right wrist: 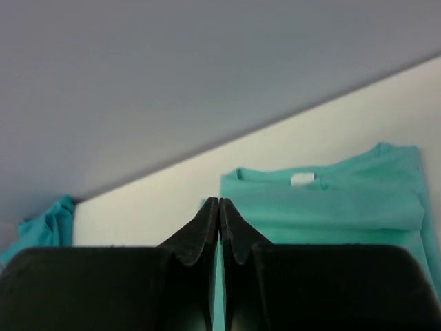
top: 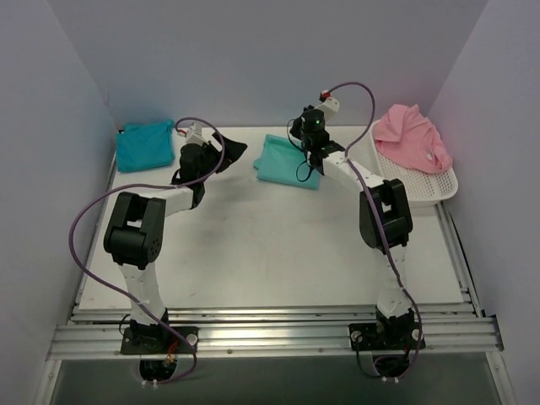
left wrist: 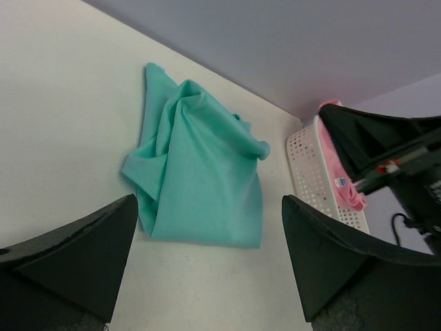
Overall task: Fold and stack the t-shirts
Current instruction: Fold the tshirt
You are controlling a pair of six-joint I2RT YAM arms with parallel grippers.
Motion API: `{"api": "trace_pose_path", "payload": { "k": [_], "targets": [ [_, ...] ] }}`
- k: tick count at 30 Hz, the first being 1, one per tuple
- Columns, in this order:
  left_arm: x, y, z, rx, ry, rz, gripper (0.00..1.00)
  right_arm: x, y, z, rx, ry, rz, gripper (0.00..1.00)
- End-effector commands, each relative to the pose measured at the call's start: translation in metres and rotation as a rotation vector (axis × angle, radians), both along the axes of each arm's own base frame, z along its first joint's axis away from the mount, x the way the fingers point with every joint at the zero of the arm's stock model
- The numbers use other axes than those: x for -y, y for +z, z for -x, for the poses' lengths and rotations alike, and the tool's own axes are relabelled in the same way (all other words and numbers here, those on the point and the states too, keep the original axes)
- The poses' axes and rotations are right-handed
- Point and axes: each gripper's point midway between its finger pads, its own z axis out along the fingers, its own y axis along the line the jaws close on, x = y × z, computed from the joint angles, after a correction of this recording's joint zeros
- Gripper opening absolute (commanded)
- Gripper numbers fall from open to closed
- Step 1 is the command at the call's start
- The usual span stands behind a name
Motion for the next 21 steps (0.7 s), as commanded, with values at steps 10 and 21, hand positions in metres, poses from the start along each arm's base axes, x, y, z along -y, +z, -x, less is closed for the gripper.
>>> {"api": "trace_pose_path", "payload": {
  "k": [10,21],
  "targets": [
    [0.000,0.025,0.032,0.079,-0.004,-0.006,0.94,-0.014,-0.099,-0.034,-0.157,0.131,-0.042,0.00],
    [0.002,0.005,0.032,0.060,-0.017,-0.045,0.94,0.015,-0.124,-0.064,-0.144,0.057,-0.026,0.00]
  ]
}}
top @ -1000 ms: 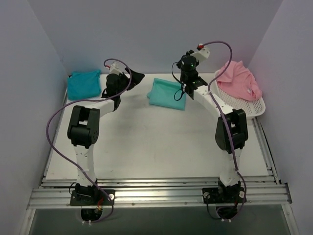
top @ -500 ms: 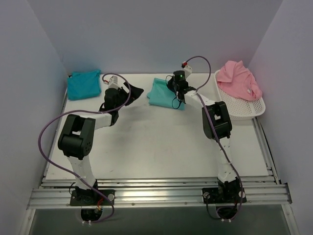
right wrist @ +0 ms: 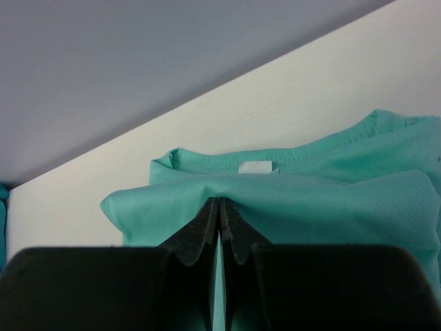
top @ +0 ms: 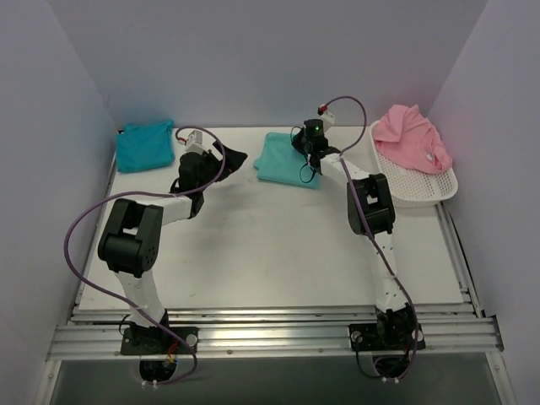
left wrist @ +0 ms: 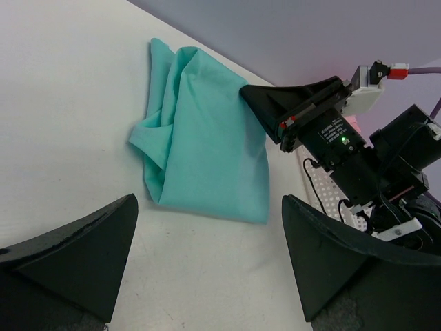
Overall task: Fold and stack the t-shirts
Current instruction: Fold the tshirt
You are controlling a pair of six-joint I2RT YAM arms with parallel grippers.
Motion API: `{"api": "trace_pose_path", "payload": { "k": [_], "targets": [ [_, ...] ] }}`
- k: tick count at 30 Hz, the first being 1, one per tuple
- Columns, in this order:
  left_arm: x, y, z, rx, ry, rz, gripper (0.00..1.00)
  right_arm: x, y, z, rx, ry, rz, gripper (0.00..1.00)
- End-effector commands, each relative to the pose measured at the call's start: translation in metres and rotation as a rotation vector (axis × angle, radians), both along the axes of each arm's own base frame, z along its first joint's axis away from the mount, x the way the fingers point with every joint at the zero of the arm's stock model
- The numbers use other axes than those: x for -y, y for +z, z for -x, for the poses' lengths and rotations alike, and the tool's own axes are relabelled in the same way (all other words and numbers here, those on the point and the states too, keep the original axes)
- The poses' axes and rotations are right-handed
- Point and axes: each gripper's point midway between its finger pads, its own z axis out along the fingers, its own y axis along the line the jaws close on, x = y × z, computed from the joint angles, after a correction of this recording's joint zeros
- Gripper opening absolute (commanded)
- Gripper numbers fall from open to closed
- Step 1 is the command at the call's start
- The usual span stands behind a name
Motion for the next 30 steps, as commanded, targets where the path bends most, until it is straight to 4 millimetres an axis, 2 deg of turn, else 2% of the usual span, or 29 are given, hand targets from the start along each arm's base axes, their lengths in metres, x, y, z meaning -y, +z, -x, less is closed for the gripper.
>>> {"api": "trace_pose_path", "payload": {
  "k": [1,2,3,4,5,7,9,10,11,14,16,18,19,20,21,22,23,24,25,26,27,28,29,30],
  "targets": [
    [0.002,0.016,-0.001,0.074,-0.012,-0.010,0.94,0.014,0.009,-0.023,0.059,-0.036,-0.009,0.00],
    [0.002,0.015,-0.001,0.074,-0.015,-0.013,0.94,0.017,-0.004,-0.026,0.043,-0.041,-0.008,0.00],
    [0.003,0.013,-0.001,0.072,-0.020,-0.015,0.94,0.020,-0.008,-0.030,0.037,-0.046,-0.016,0.00],
    [0.003,0.013,-0.001,0.070,-0.020,-0.018,0.94,0.027,-0.002,-0.038,0.054,-0.056,-0.031,0.00],
    [0.003,0.013,-0.001,0.071,-0.024,-0.022,0.94,0.030,-0.014,-0.041,0.041,-0.063,-0.036,0.00],
    [0.003,0.013,-0.001,0.073,-0.023,-0.027,0.94,0.042,-0.016,-0.049,0.048,-0.084,-0.064,0.00],
    [0.003,0.016,-0.001,0.078,-0.028,-0.032,0.94,0.050,-0.029,-0.052,0.044,-0.102,-0.077,0.00],
    [0.003,0.016,-0.002,0.078,-0.028,-0.034,0.94,0.051,-0.028,-0.055,0.051,-0.107,-0.092,0.00],
    [0.003,0.018,-0.001,0.082,-0.032,-0.037,0.94,0.058,-0.038,-0.057,0.042,-0.118,-0.096,0.00],
    [0.004,0.015,0.000,0.080,-0.040,-0.043,0.94,0.063,-0.033,-0.065,0.105,-0.111,-0.154,0.00],
    [0.005,0.011,0.000,0.077,-0.045,-0.051,0.94,0.056,-0.024,-0.067,0.151,-0.071,-0.205,0.00],
    [0.005,0.007,0.000,0.070,-0.048,-0.054,0.94,0.051,-0.006,-0.067,0.223,-0.030,-0.243,0.04],
    [0.005,0.007,0.000,0.069,-0.047,-0.056,0.94,0.049,0.013,-0.067,0.264,-0.018,-0.253,0.09],
    [0.005,0.002,0.001,0.059,-0.048,-0.055,0.94,0.047,0.031,-0.067,0.316,-0.002,-0.268,0.26],
    [0.006,0.000,0.001,0.055,-0.048,-0.052,0.94,0.043,0.041,-0.064,0.334,0.018,-0.273,0.38],
    [0.008,0.000,0.002,0.054,-0.051,-0.043,0.94,0.042,0.073,-0.061,0.385,0.029,-0.280,0.50],
    [0.010,-0.004,0.002,0.053,-0.054,-0.040,0.94,0.042,0.091,-0.059,0.422,0.036,-0.281,0.68],
    [0.014,-0.004,0.004,0.053,-0.058,-0.037,0.94,0.037,0.102,-0.053,0.435,0.057,-0.282,0.76],
    [0.016,-0.005,0.004,0.048,-0.057,-0.032,0.94,0.036,0.141,-0.046,0.491,0.072,-0.287,0.83],
    [0.017,-0.007,0.003,0.042,-0.052,-0.028,0.94,0.034,0.160,-0.041,0.525,0.087,-0.283,0.84],
    [0.022,-0.007,0.005,0.042,-0.057,-0.024,0.94,0.029,0.165,-0.031,0.523,0.103,-0.281,0.84],
    [0.024,-0.007,0.005,0.043,-0.059,-0.016,0.94,0.029,0.209,-0.016,0.586,0.114,-0.286,0.85],
    [0.026,-0.008,0.005,0.039,-0.059,-0.013,0.94,0.030,0.229,-0.005,0.628,0.119,-0.291,0.85],
    [0.033,-0.005,0.006,0.044,-0.068,-0.010,0.94,0.030,0.224,0.007,0.614,0.121,-0.287,0.86]
  ]
}}
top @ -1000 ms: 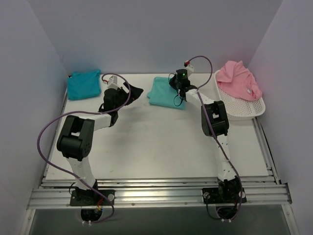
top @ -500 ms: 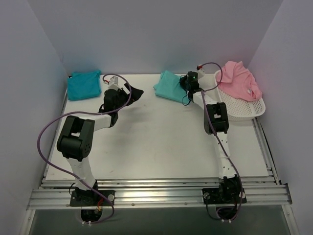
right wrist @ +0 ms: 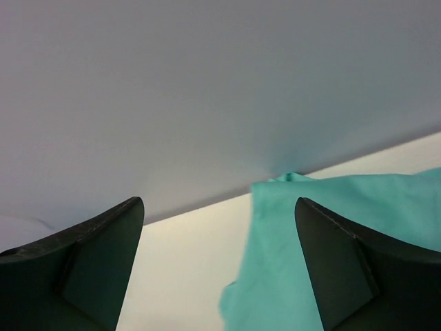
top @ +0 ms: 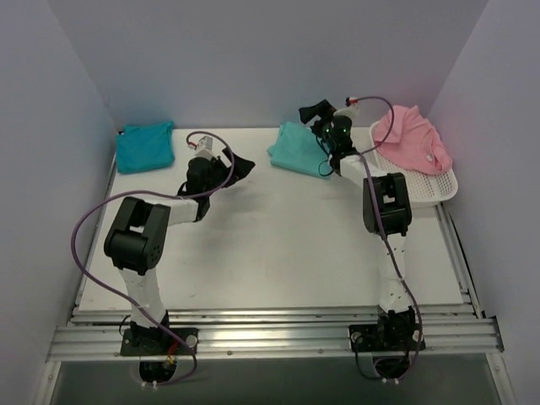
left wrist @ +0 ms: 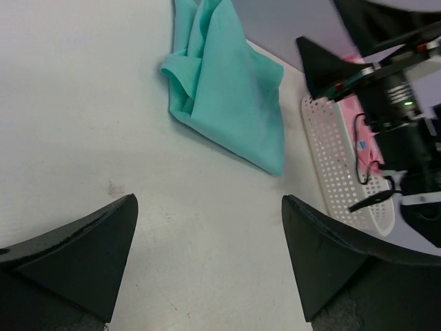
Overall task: Fold and stack the t-shirts
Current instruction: Fold the tshirt
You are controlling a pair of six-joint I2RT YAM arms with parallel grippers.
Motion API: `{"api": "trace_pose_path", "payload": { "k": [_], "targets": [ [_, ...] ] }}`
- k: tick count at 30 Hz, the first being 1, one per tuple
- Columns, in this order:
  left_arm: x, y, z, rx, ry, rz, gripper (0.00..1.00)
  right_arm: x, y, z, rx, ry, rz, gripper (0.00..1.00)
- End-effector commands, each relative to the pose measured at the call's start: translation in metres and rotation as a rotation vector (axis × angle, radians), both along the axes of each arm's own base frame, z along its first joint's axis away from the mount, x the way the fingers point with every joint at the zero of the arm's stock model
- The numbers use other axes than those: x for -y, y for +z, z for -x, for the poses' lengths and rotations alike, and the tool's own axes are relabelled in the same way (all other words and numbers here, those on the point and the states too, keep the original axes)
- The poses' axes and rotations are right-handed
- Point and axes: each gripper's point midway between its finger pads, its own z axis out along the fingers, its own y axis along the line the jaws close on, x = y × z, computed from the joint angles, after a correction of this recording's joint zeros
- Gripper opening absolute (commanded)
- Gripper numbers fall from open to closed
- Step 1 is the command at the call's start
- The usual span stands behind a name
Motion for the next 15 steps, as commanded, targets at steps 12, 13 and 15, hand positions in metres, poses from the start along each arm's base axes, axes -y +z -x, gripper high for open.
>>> {"api": "trace_pose_path", "payload": {
  "k": [12,13,15],
  "targets": [
    [0.050,-0.006,0.001,-0.015,0.011,0.108,0.94,0.000,0.294,0.215,0.483,-0.045,0.017,0.88],
    [0.052,-0.015,-0.004,-0.041,0.026,0.129,0.94,0.006,0.312,0.241,0.513,-0.055,0.001,0.88],
    [0.056,-0.025,-0.009,-0.069,0.036,0.155,0.94,0.013,0.291,0.261,0.468,-0.077,0.005,0.88]
  ]
}}
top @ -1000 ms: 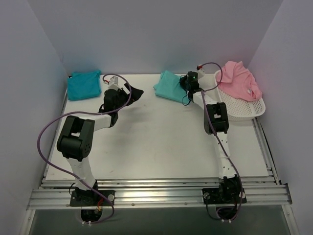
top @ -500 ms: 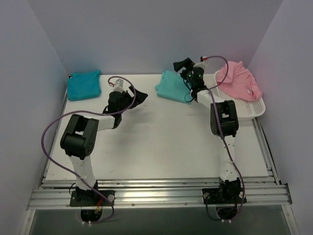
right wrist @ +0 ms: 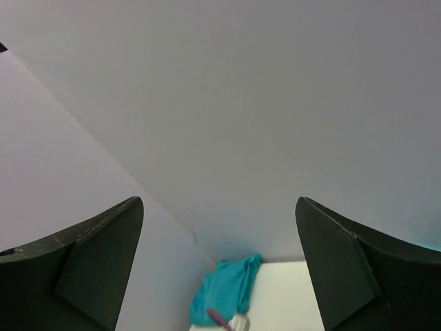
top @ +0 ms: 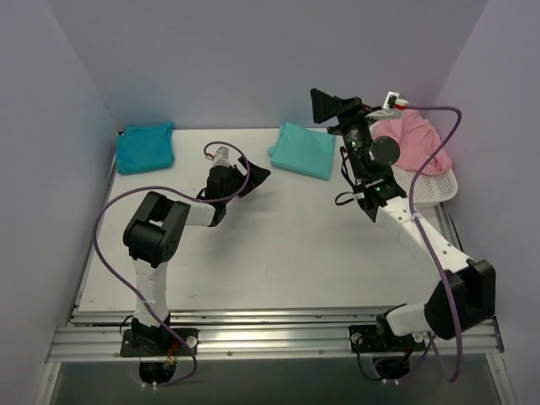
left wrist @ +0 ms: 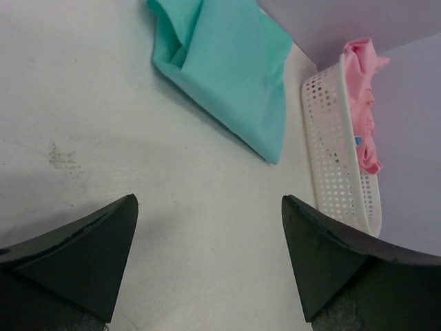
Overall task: Fold and stack the t-shirts
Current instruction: Fold the tshirt
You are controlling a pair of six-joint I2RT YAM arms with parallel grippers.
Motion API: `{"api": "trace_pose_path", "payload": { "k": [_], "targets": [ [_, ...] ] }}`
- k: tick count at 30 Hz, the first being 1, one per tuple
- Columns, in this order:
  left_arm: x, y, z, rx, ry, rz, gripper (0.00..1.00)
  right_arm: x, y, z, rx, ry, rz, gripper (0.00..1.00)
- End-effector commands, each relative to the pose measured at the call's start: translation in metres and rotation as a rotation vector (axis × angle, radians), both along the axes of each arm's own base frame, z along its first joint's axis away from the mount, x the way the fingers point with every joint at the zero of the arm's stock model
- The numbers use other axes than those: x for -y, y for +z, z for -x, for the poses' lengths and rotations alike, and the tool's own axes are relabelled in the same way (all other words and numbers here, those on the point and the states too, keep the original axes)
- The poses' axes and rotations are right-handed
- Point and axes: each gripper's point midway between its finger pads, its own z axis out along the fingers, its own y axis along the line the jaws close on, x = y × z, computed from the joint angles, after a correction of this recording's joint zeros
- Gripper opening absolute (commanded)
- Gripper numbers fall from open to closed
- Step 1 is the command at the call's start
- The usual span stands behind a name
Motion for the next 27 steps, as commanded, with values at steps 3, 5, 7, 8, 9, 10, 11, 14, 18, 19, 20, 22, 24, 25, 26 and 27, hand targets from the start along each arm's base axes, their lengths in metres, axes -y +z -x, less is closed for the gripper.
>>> {"api": "trace_pose_path", "payload": {
  "k": [3,5,7,8,9,10,11,14,18,19,20,22,24,25,26,27],
  "targets": [
    [0.010,-0.010,-0.030,-0.044,0.087,0.107,0.94,0.040,-0.020,0.060,-0.044,-0.133,-0.014,0.88],
    [0.014,-0.018,-0.039,-0.071,0.111,0.104,0.94,0.057,-0.011,0.090,-0.033,-0.161,-0.029,0.88],
    [0.020,-0.031,-0.042,-0.108,0.120,0.093,0.94,0.074,-0.012,0.112,-0.045,-0.199,-0.044,0.89],
    [0.025,-0.023,-0.049,-0.096,0.120,0.107,0.94,0.077,-0.013,0.119,-0.050,-0.203,-0.044,0.89],
    [0.030,-0.025,-0.050,-0.104,0.116,0.109,0.94,0.081,-0.013,0.126,-0.049,-0.207,-0.050,0.89],
    [0.030,-0.037,-0.053,-0.129,0.141,0.102,0.94,0.087,-0.013,0.137,-0.047,-0.211,-0.058,0.89],
    [0.033,-0.040,-0.055,-0.140,0.149,0.103,0.94,0.089,-0.014,0.142,-0.048,-0.210,-0.061,0.88],
    [0.041,-0.055,-0.061,-0.198,0.203,0.089,0.94,0.094,-0.016,0.156,-0.047,-0.204,-0.074,0.88],
    [0.055,-0.074,-0.065,-0.278,0.259,0.079,0.94,0.098,-0.022,0.163,-0.066,-0.210,-0.069,0.89],
    [0.062,-0.073,-0.068,-0.274,0.267,0.082,0.94,0.099,-0.025,0.164,-0.076,-0.215,-0.065,0.88],
    [0.065,-0.072,-0.070,-0.279,0.273,0.081,0.94,0.100,-0.029,0.163,-0.085,-0.221,-0.063,0.88],
    [0.070,-0.069,-0.077,-0.279,0.300,0.070,0.94,0.102,-0.031,0.165,-0.090,-0.224,-0.058,0.88],
    [0.077,-0.071,-0.077,-0.297,0.313,0.062,0.94,0.103,-0.032,0.167,-0.093,-0.227,-0.057,0.88],
    [0.079,-0.078,-0.078,-0.309,0.321,0.056,0.94,0.103,-0.033,0.168,-0.098,-0.226,-0.052,0.88],
    [0.084,-0.068,-0.083,-0.292,0.329,0.071,0.94,0.103,-0.034,0.168,-0.099,-0.227,-0.050,0.88],
    [0.083,-0.077,-0.083,-0.317,0.347,0.060,0.94,0.105,-0.032,0.171,-0.097,-0.229,-0.051,0.88]
  ]
}}
